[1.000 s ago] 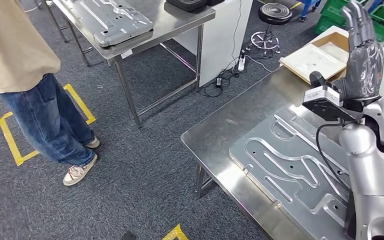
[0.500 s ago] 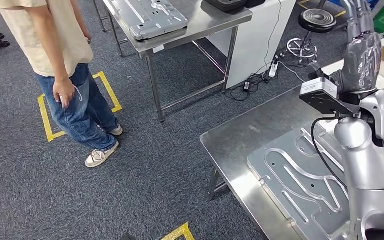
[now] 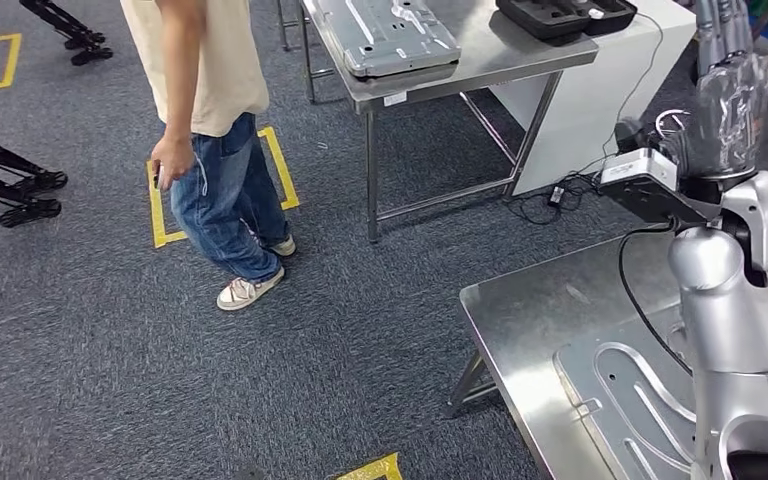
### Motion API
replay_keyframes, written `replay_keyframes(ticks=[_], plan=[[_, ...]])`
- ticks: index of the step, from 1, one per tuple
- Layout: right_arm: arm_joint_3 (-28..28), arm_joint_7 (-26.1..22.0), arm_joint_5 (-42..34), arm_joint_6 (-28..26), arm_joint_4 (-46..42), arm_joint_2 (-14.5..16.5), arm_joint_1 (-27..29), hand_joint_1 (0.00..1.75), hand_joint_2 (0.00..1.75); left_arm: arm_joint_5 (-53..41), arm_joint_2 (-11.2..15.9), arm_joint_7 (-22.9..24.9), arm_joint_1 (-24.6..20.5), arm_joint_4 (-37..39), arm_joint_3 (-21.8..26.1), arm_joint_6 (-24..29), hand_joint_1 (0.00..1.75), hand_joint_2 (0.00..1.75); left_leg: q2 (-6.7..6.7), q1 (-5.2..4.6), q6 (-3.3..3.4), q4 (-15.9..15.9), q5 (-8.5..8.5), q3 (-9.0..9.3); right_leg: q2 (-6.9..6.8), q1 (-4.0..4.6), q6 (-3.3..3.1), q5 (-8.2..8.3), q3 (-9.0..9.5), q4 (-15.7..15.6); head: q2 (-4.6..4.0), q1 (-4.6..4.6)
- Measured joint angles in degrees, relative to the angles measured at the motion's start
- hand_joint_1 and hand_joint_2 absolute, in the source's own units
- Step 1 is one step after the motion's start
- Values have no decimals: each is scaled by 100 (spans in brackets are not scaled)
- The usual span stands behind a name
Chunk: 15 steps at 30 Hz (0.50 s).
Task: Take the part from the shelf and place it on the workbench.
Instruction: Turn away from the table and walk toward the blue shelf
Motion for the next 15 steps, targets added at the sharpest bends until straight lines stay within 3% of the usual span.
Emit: replay_keyframes(ticks=[1, 3, 5, 7, 9, 10, 11, 12, 13, 15], plan=[[2, -9, -5, -4, 2, 5, -11, 0, 0, 20, 0, -2, 11, 0, 9, -13, 0, 0, -57, 4, -35, 10, 2, -26, 50, 4, -12, -7, 37, -90, 0, -1], [6, -30, -13, -33, 3, 16, -14, 0, 0, 74, 7, -3, 49, 0, 46, -51, 0, 0, -149, 19, -111, -4, 19, -57, -35, 18, -60, -4, 57, -120, 0, -2], [8, -74, -41, -103, -17, 31, 2, 0, 0, 131, 26, -15, 92, 0, 91, -80, 0, 0, 21, 9, -176, 124, -64, -118, -158, 5, -139, 14, 98, -170, 0, -8], [8, -142, -112, -193, -71, 35, 58, 0, 0, 180, 54, -54, 120, 0, 138, -86, 0, 0, 336, 6, -220, 662, -353, -370, -288, 12, -206, 12, 132, -202, 0, -14], [-18, -219, -226, -279, -168, 33, 205, 0, 0, 237, 85, -121, 158, 0, 199, -76, 0, 0, 472, 29, -244, 1359, -639, -719, -423, 34, -235, -3, 142, -203, 0, -17], [-55, -260, -294, -307, -233, 28, 311, 0, 0, 262, 101, -160, 189, 0, 230, -57, 0, 0, 494, 36, -248, 1518, -658, -798, -491, 41, -236, -13, 149, -203, 0, -18], [-113, -299, -358, -326, -303, 17, 420, 0, 0, 285, 115, -202, 222, 0, 258, -28, 0, 0, 514, 39, -245, 1473, -581, -771, -559, 47, -233, -23, 159, -202, 0, -18], [-192, -337, -417, -328, -372, 1, 510, 0, 0, 301, 128, -240, 250, 0, 285, 4, 0, 0, 545, 39, -231, 1219, -425, -632, -622, 50, -224, -34, 173, -201, 0, -18], [-280, -371, -465, -314, -437, -19, 574, 0, 0, 319, 138, -275, 266, 0, 309, 38, 0, 0, 627, 32, -201, 828, -245, -416, -682, 55, -210, -47, 190, -200, 0, -18], [-457, -420, -525, -275, -539, -68, 630, 0, 0, 352, 151, -319, 249, 0, 355, 83, 0, 0, 805, -17, -138, 172, -60, -66, -789, 85, -162, -74, 215, -197, 0, -16]])
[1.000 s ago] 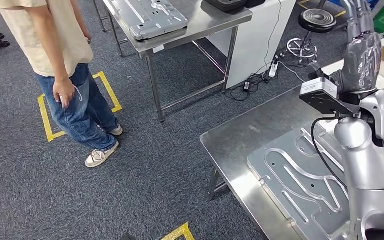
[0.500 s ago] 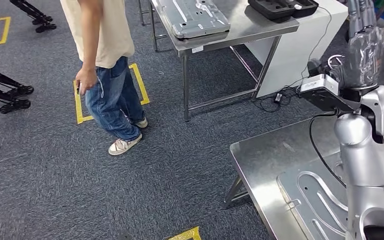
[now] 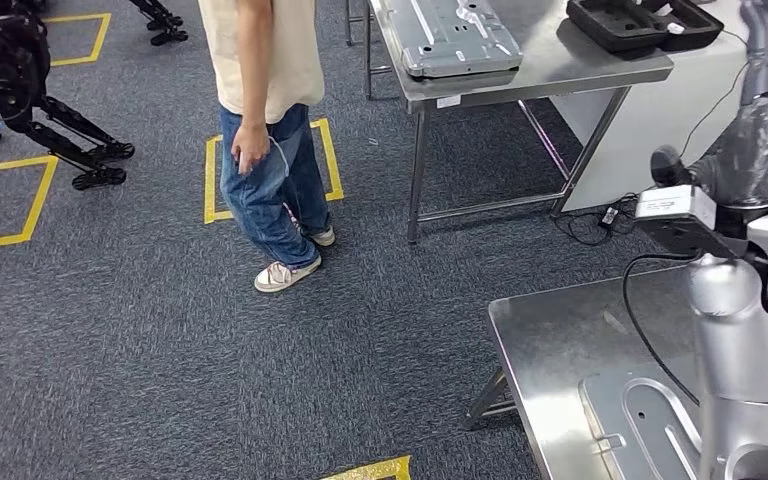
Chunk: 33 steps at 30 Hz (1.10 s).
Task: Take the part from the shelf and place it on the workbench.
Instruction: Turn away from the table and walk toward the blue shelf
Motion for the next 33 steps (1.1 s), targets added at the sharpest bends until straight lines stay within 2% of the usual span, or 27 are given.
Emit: replay_keyframes(ticks=[1, 3, 4, 6, 8, 9, 10, 11, 12, 13, 15, 16, 17, 18, 19, 21, 23, 24, 25, 26, 27, 28, 30, 31, 32, 33], plan=[[-65, -11, -16, 22, -38, -22, 12, 0, 0, 13, 3, -9, -16, 0, 16, 12, 0, 0, 46, -24, 28, -155, 15, 75, -49, 18, 30, -11, 12, -3, 0, 1], [-137, -19, -32, 47, -89, -49, 40, 0, 0, 24, 4, -39, -29, -1, 41, 20, 0, 0, -33, -40, 80, -205, 7, 82, -147, 31, 92, -19, 50, -31, 0, 3], [-157, -19, -36, 52, -115, -58, 59, 0, 0, 30, 1, -70, -20, -1, 51, 26, 0, 0, -84, -30, 111, -235, 23, 99, -129, 21, 128, -41, 71, -24, 0, 2], [-220, -17, -62, 66, -198, -108, 140, 0, 0, 39, -11, -128, -9, -1, 66, 62, 0, 0, -183, -2, 185, -299, 66, 141, 105, -4, 179, -236, -13, 229, 0, 5], [-334, -14, -126, 87, -302, -192, 300, 0, 0, 31, -31, -139, 0, 0, 73, 102, 0, 0, -298, 5, 227, -320, 87, 155, 385, -9, 193, -594, -328, 891, 0, 8], [-399, -20, -163, 96, -343, -228, 400, 0, 0, 23, -38, -132, 12, 0, 78, 111, 0, 0, -363, 0, 236, -315, 86, 155, 438, -5, 194, -726, -509, 1236, 0, 8], [-456, -32, -199, 102, -375, -255, 501, 0, 0, 17, -42, -123, 33, 0, 85, 116, 0, 0, -431, -5, 240, -307, 82, 155, 457, -3, 191, -755, -630, 1437, 0, 7], [-510, -50, -229, 108, -404, -284, 591, 0, 0, 14, -42, -116, 59, 0, 95, 118, 0, 0, -499, -9, 244, -295, 75, 156, 465, -4, 185, -676, -664, 1448, 0, 7], [-565, -71, -252, 115, -439, -318, 662, 0, 0, 10, -42, -111, 81, 0, 103, 120, 0, 0, -566, -11, 243, -279, 68, 156, 480, -5, 174, -498, -595, 1244, 0, 7], [-624, -88, -271, 124, -480, -357, 713, 0, 0, 9, -43, -110, 97, 0, 109, 121, 0, 0, -635, -13, 237, -263, 58, 157, 531, -6, 156, -268, -442, 875, 0, 7], [-759, -111, -290, 154, -569, -428, 786, 0, 0, 4, -60, -112, 99, 0, 114, 117, 0, 0, -759, -17, 206, -229, 41, 139, 721, -7, 116, 13, -153, 205, 0, 6], [-825, -122, -292, 171, -616, -452, 830, 0, 0, 4, -68, -114, 90, 0, 116, 115, 0, 0, -813, -14, 179, -218, 38, 123, 776, 2, 98, 53, -81, 36, 0, 6], [-884, -139, -288, 185, -662, -467, 876, 0, 0, 5, -79, -116, 82, 0, 119, 113, 0, 0, -863, -6, 149, -219, 39, 107, 787, 15, 82, 35, -62, -8, 0, 8], [-925, -165, -276, 192, -709, -475, 917, 0, 0, 11, -83, -117, 76, 0, 125, 115, 0, 0, -913, -1, 115, -225, 43, 94, 729, 24, 61, 45, -51, -26, 0, 8], [-951, -196, -251, 197, -760, -476, 941, 0, 0, 22, -87, -120, 75, 0, 135, 120, 0, 0, -900, 2, 83, -218, 34, 88, 671, 16, 33, 53, -29, -46, 0, 8], [-957, -248, -165, 215, -870, -468, 950, 0, 0, 59, -92, -123, 57, 0, 160, 138, 0, 0, -676, -11, 18, -3, -110, -4, 551, -13, -37, 64, 27, -100, 0, -3], [-931, -248, -78, 243, -940, -458, 931, 0, 0, 103, -93, -125, 20, 0, 187, 150, 0, 0, -395, 3, -36, 635, -446, -305, 417, -16, -85, 50, 62, -119, 0, -11], [-912, -237, -54, 254, -949, -454, 922, 0, 0, 117, -96, -125, 7, 0, 201, 152, 0, 0, -341, 20, -58, 1006, -602, -494, 350, -10, -95, 39, 68, -114, 0, -10], [-893, -227, -39, 260, -951, -445, 919, 0, 0, 128, -98, -126, 4, 0, 216, 152, 0, 0, -316, 33, -75, 1275, -683, -634, 284, -6, -97, 29, 72, -109, 0, -10], [-879, -220, -34, 258, -951, -435, 920, 0, 0, 132, -101, -126, 12, 0, 230, 152, 0, 0, -301, 41, -86, 1351, -659, -677, 217, -5, -92, 17, 76, -101, 0, -10], [-871, -217, -37, 250, -951, -425, 922, 0, 0, 132, -103, -127, 24, 0, 242, 153, 0, 0, -281, 44, -86, 1195, -531, -599, 152, -5, -82, 3, 82, -91, 0, -11], [-868, -221, -42, 228, -951, -417, 926, 0, 0, 132, -103, -127, 35, 0, 253, 155, 0, 0, -229, 44, -75, 852, -341, -417, 88, -5, -68, -16, 95, -80, 0, -11], [-868, -237, -66, 174, -952, -409, 938, 0, 0, 128, -102, -122, 38, 0, 269, 163, 0, 0, 0, 10, -20, 107, -71, -26, -33, 14, -25, -60, 125, -60, 0, -9], [-868, -251, -80, 149, -953, -407, 945, 0, 0, 125, -102, -118, 33, 0, 278, 167, 0, 0, 78, -12, 15, -106, -22, 82, -88, 29, 1, -78, 138, -57, 0, -8], [-868, -265, -94, 132, -955, -404, 953, 0, 0, 121, -101, -113, 32, 0, 287, 170, 0, 0, 108, -33, 46, -188, -27, 115, -142, 45, 28, -92, 151, -58, 0, -5], [-868, -278, -106, 118, -955, -399, 959, 0, 0, 116, -101, -108, 35, 0, 295, 172, 0, 0, 52, -47, 73, -197, -24, 114, -194, 54, 53, -101, 164, -64, 0, -4]])
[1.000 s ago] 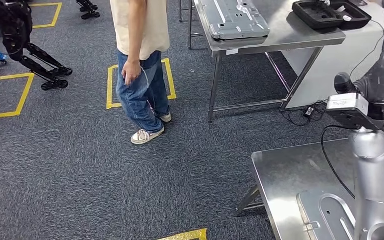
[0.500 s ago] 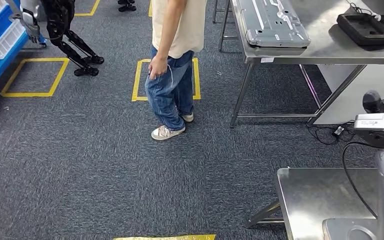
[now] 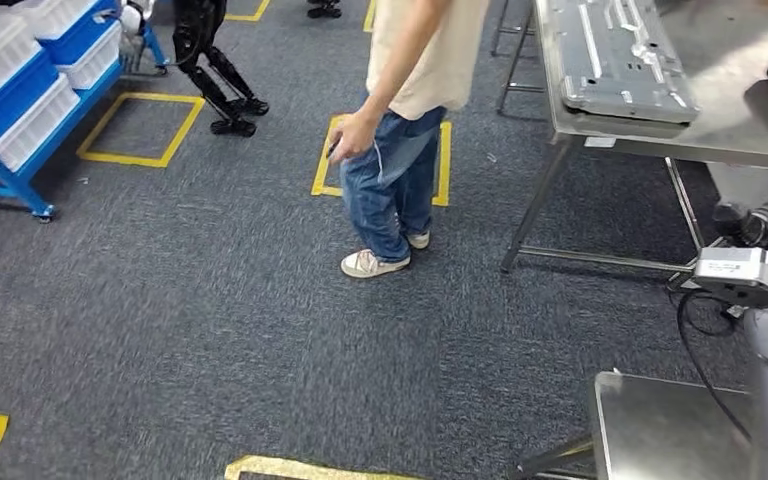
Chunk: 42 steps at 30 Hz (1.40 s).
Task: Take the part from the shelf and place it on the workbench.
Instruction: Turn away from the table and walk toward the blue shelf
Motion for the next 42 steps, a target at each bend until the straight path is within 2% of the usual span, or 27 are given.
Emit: replay_keyframes(ticks=[1, 2, 4, 6, 7, 8, 9, 11, 13, 15, 17, 19, 21, 23, 24, 25, 26, 28, 30, 32, 33, 35, 37, 38, 39, 40, 42], plan=[[1, -11, -13, -8, 0, 8, 5, 0, 0, -9, 1, 9, 11, 0, 6, -1, 0, 0, -68, 4, 34, -26, 14, 9, -49, 3, 34, -13, 13, -10, 0, 0], [2, -23, -25, -16, 0, 18, 10, 0, 0, -20, 1, 20, 23, 0, 9, -1, 0, 0, -131, 14, 66, -60, 32, 28, -23, -7, 68, -39, 24, -3, 0, 1], [5, -44, -46, -38, 0, 33, 13, 0, 0, -38, 3, 41, 31, 0, 12, -2, 0, 0, -246, 40, 137, -136, 75, 73, 259, -26, 115, -207, -63, 207, 0, 3], [7, -56, -54, -56, 1, 38, 29, 0, 0, -44, 4, 53, 12, 0, 13, -2, 0, 0, -355, 40, 166, -151, 85, 80, 584, -31, 111, -524, -391, 843, 0, 6], [8, -58, -56, -59, 2, 41, 44, 0, 0, -49, 6, 60, 3, 0, 13, -2, 0, 0, -421, 34, 174, -147, 83, 80, 646, -28, 105, -659, -602, 1222, 0, 6], [8, -60, -58, -59, 3, 46, 59, 0, 0, -56, 10, 69, 0, 0, 14, -4, 0, 0, -490, 28, 176, -140, 80, 81, 661, -28, 100, -700, -761, 1478, 0, 6], [9, -61, -61, -59, 4, 52, 70, 0, 0, -67, 16, 77, 1, 0, 15, -8, 0, 0, -561, 24, 177, -128, 74, 81, 662, -27, 93, -634, -838, 1553, 0, 6], [9, -64, -70, -63, 4, 61, 75, 0, 0, -86, 29, 88, 1, 0, 16, -16, 0, 0, -699, 24, 165, -90, 53, 87, 710, -36, 72, -212, -662, 1048, 0, 6], [9, -75, -76, -71, 3, 64, 83, 0, 0, -96, 36, 91, -7, 0, 16, -21, 0, 0, -827, 23, 132, -41, 24, 68, 923, -57, 51, 107, -359, 349, 0, 5], [8, -89, -79, -84, 2, 69, 104, 0, 0, -101, 42, 101, -12, 0, 16, -29, 0, 0, -935, 33, 74, -19, 19, 26, 1056, -54, 38, 136, -246, 87, 0, 4], [7, -99, -80, -104, 2, 73, 140, 0, 0, -105, 49, 132, 5, 0, 16, -44, 0, 0, -1019, 49, 6, -22, 24, 3, 967, -49, 3, 141, -228, 56, 0, 4], [4, -116, -84, -126, 1, 80, 211, 0, 0, -107, 57, 168, 30, 0, 18, -60, 0, 0, -838, 37, -54, 145, -88, -65, 838, -62, -63, 150, -174, 8, 0, -3], [-15, -145, -96, -143, 0, 89, 316, 0, 0, -109, 62, 185, 35, 0, 18, -72, 0, 0, -519, 33, -97, 730, -402, -333, 689, -49, -123, 139, -129, -18, 0, -14], [-32, -180, -116, -149, 0, 104, 409, 0, 0, -117, 63, 192, 35, 0, 18, -80, 0, 0, -392, 55, -125, 1434, -686, -684, 535, -28, -156, 117, -118, -10, 0, -19], [-34, -195, -126, -149, 0, 116, 442, 0, 0, -121, 64, 196, 40, 0, 18, -83, 0, 0, -369, 63, -132, 1586, -703, -763, 464, -23, -159, 107, -114, -6, 0, -20], [-34, -209, -133, -148, 0, 129, 464, 0, 0, -124, 66, 200, 46, 0, 18, -85, 0, 0, -350, 67, -132, 1519, -614, -729, 397, -20, -157, 97, -107, -3, 0, -20], [-34, -220, -137, -147, 0, 141, 478, 0, 0, -124, 72, 203, 50, 0, 18, -87, 0, 0, -316, 67, -120, 1236, -444, -579, 334, -17, -149, 87, -95, -2, 0, -20], [-35, -229, -138, -142, 0, 162, 486, 0, 0, -133, 88, 210, 42, 0, 18, -87, 0, 0, -117, 31, -64, 435, -128, -150, 221, 2, -118, 60, -66, 6, 0, -20], [-34, -232, -127, -126, 4, 181, 482, 0, 0, -158, 101, 220, 18, 0, 18, -87, 0, 0, 23, -18, 1, 4, -36, 65, 121, 27, -68, 40, -50, 9, 0, -17], [-28, -232, -93, -102, 18, 204, 469, 0, 0, -185, 110, 234, 10, 0, 18, -94, 0, 0, -67, -31, 55, -56, -27, 65, 18, 34, -15, 32, -29, -8, 0, -16], [-22, -232, -74, -89, 28, 218, 460, 0, 0, -196, 115, 244, 13, 0, 18, -101, 0, 0, -128, -23, 85, -91, -4, 76, 50, 21, 14, 7, -19, 7, 0, -16], [-13, -229, -52, -65, 55, 236, 442, 0, 0, -214, 121, 266, 2, 0, 18, -116, 0, 0, -234, 1, 151, -160, 50, 111, 309, -11, 63, -182, -112, 255, 0, -11], [-5, -222, -47, -47, 102, 246, 443, 0, 0, -225, 121, 283, -29, 0, 18, -128, 0, 0, -346, 8, 182, -173, 72, 111, 578, -27, 89, -538, -439, 933, 0, -8], [-2, -219, -46, -39, 131, 254, 450, 0, 0, -227, 121, 288, -41, 0, 18, -132, 0, 0, -412, 6, 188, -167, 74, 106, 623, -27, 98, -668, -624, 1291, 0, -7], [3, -216, -45, -38, 161, 263, 457, 0, 0, -230, 120, 291, -45, 0, 17, -135, 0, 0, -481, 4, 187, -159, 73, 104, 638, -28, 105, -693, -745, 1504, 0, -8], [7, -216, -44, -38, 187, 274, 462, 0, 0, -230, 120, 294, -44, 0, 17, -137, 0, 0, -551, 4, 184, -145, 71, 102, 645, -34, 108, -603, -771, 1511, 0, -8], [15, -216, -44, -40, 223, 289, 460, 0, 0, -235, 120, 297, -44, 0, 18, -137, 0, 0, -690, 9, 163, -105, 55, 98, 734, -60, 103, -182, -532, 923, 0, -7]])
